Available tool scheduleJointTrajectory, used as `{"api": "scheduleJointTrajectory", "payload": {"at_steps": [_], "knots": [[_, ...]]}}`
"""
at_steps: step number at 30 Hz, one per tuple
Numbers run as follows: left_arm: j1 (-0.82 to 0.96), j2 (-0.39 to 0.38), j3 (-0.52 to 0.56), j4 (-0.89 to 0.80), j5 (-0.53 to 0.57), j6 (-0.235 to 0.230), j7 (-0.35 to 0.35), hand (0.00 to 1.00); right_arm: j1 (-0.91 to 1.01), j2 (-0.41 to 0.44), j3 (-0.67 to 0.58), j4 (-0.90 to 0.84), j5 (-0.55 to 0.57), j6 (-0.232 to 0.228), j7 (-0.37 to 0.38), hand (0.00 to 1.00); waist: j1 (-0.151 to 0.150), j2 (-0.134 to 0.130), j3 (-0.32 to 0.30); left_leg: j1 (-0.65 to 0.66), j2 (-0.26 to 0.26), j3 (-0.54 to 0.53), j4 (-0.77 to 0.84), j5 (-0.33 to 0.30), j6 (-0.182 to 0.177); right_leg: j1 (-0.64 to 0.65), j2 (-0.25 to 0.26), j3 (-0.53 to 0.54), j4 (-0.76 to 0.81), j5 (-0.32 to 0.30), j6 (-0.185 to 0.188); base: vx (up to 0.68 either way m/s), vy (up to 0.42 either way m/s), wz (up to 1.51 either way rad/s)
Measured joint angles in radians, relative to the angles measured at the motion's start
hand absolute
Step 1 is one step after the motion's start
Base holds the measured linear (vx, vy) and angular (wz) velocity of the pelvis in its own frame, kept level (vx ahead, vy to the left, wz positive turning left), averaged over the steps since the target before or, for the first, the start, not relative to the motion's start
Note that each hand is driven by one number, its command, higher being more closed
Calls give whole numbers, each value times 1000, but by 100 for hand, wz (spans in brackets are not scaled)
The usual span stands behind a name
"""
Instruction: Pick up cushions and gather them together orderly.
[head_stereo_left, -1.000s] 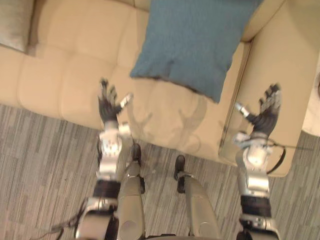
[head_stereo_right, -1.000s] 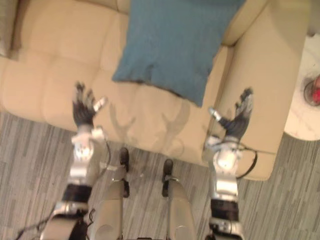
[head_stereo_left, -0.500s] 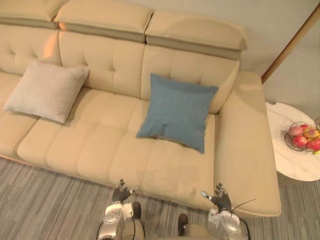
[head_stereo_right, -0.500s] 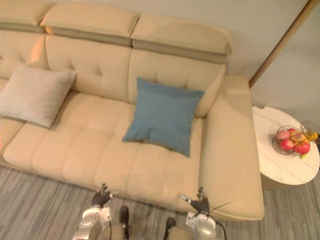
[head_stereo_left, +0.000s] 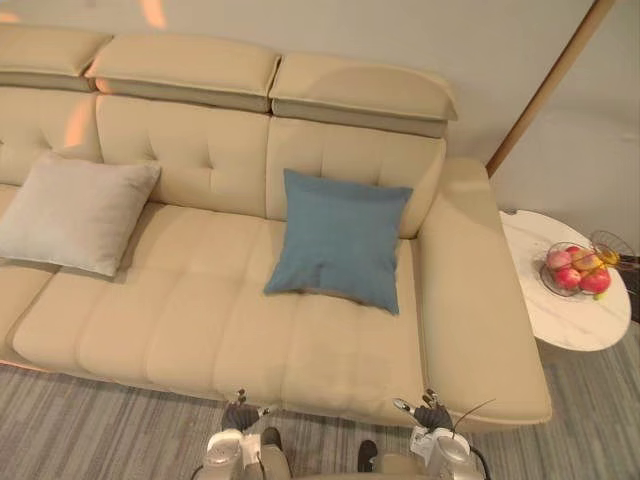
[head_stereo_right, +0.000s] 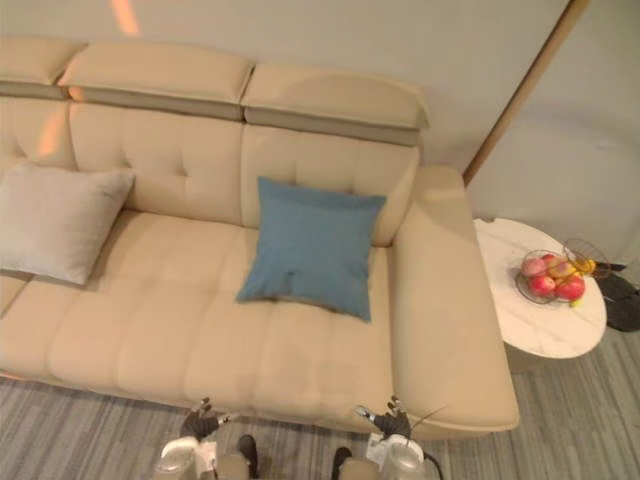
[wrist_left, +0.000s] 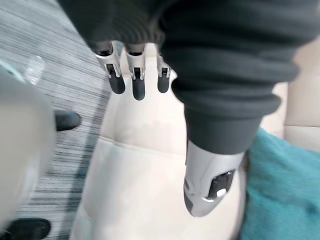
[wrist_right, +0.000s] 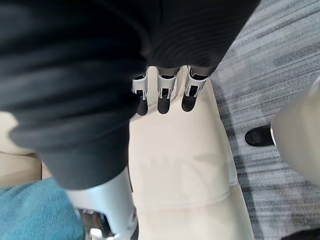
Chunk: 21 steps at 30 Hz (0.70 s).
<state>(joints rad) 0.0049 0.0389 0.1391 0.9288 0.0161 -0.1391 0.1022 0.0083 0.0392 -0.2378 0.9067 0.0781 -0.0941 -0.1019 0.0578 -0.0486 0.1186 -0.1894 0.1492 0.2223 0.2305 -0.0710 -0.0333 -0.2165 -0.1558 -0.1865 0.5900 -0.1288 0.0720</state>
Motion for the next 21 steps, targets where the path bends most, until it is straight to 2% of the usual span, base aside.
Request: {"api": "scheduleJointTrajectory", "payload": {"at_steps": [2, 3, 5, 6, 7, 8, 9, 10, 11, 12, 13, 14, 15, 16, 18, 19, 20, 21], "knots": [[10, 8, 7, -26, -1, -1, 2, 0, 18, 9, 7, -15, 0, 2, -3, 0, 2, -25, -14, -53, -14, -11, 69, 1, 5, 9, -38, 22, 271, -52, 53, -154, -50, 32], [13, 3, 28, -39, -1, -1, 3, 0, 23, 17, 6, -20, 0, 1, -5, 0, 7, -38, -25, -82, -21, -19, 106, 5, 3, 39, -43, 55, 370, -75, 91, -99, -130, 19], [24, 2, 41, -52, -3, 0, 7, 0, 20, 18, 6, -23, 0, 1, -8, 0, 31, -60, -42, -145, -14, -7, 179, 9, 3, 140, -36, 101, 234, -91, 124, -178, -206, -11], [21, -14, 43, -51, -4, 4, 7, 0, -3, 5, 5, -23, 0, 3, -17, 0, 49, -32, -32, -171, 8, -9, 199, 26, -5, 191, 11, 103, 124, -170, 117, -239, -174, -21], [31, -28, 39, -52, -6, 6, 8, 0, -3, -3, 5, -23, 0, 3, -25, 0, 58, -12, -33, -175, 27, -10, 179, 55, -2, 211, 31, 96, 66, -191, 99, -273, -190, -8], [43, -41, 31, -63, -10, 5, 9, 0, -2, -6, 5, -25, 1, 2, -34, 0, 59, 1, -40, -185, 51, -7, 148, 99, -2, 229, 52, 64, 1, -221, 63, -282, -216, 3], [43, -40, 17, -67, -13, 4, 9, 0, -6, -9, 5, -27, 1, 1, -38, 0, 59, 8, -40, -194, 61, -7, 136, 124, -8, 234, 64, 45, -26, -237, 53, -367, -272, 9], [43, -41, -10, -67, -19, 5, 11, 0, -18, -12, 8, -27, 1, 1, -48, 0, 59, 32, -25, -195, 90, -3, 105, 168, -24, 236, 98, 23, -50, -245, 51, -425, -246, 5], [45, -43, -30, -66, -20, 7, 11, 0, -22, -9, 8, -27, 1, 1, -56, 0, 58, 43, -17, -189, 106, -1, 57, 234, -26, 231, 123, 10, -58, -242, 47, -400, -193, 21], [45, -36, -41, -64, -19, 8, 10, 0, -26, -6, 11, -27, 1, 2, -61, 0, 55, 41, -15, -178, 98, -3, -21, 338, -45, 231, 132, -11, -78, -240, 45, -340, -159, 32], [41, -35, -42, -64, -19, 10, 10, 0, -22, -5, 11, -27, 1, 2, -64, 0, 50, 37, -13, -172, 95, -6, -58, 382, -68, 237, 132, -24, -94, -240, 45, -343, -200, 31], [34, -52, -39, -72, -17, 11, 9, 0, -14, -7, 11, -24, 1, 4, -67, 0, 51, 35, -6, -175, 107, -12, 0, 320, -87, 240, 140, -52, -121, -240, 45, -354, -186, -2], [33, -60, -30, -72, -17, 16, 10, 0, -13, -15, 12, -24, 0, 6, -68, 0, 52, 41, -3, -176, 103, -33, 98, 207, -63, 227, 132, -79, -126, -236, 29, -271, -140, -27], [33, -63, -28, -72, -17, 18, 9, 0, -11, -18, 12, -24, 0, 6, -67, 0, 52, 42, -4, -176, 99, -42, 142, 160, -60, 216, 128, -86, -126, -228, -6, -207, -48, -53], [31, -69, -14, -67, -14, 19, 9, 0, -8, -23, 14, -23, -2, 8, -62, 0, 50, 37, -3, -170, 84, -58, 311, 17, -52, 197, 105, -94, -167, -220, -81, -244, -27, -80], [19, -80, -7, -45, -7, 20, 9, 0, 6, -30, 13, -22, -2, 13, -60, 0, 47, 46, -4, -152, 83, -85, 376, -47, -50, 192, 102, -98, -192, -214, -97, -232, 14, -69], [15, -83, -6, -35, -5, 20, 9, 0, 16, -31, 12, -22, -3, 15, -58, 0, 47, 48, -5, -140, 83, -93, 392, -69, -56, 188, 99, -102, -197, -212, -98, -240, 120, -38], [7, -85, -6, -11, 2, 22, 6, 0, 42, -28, 4, -15, -3, 19, -53, 0, 41, 49, -6, -100, 83, -102, 400, -125, -66, 183, 93, -109, -197, -204, -93, -173, 150, 4]]}}
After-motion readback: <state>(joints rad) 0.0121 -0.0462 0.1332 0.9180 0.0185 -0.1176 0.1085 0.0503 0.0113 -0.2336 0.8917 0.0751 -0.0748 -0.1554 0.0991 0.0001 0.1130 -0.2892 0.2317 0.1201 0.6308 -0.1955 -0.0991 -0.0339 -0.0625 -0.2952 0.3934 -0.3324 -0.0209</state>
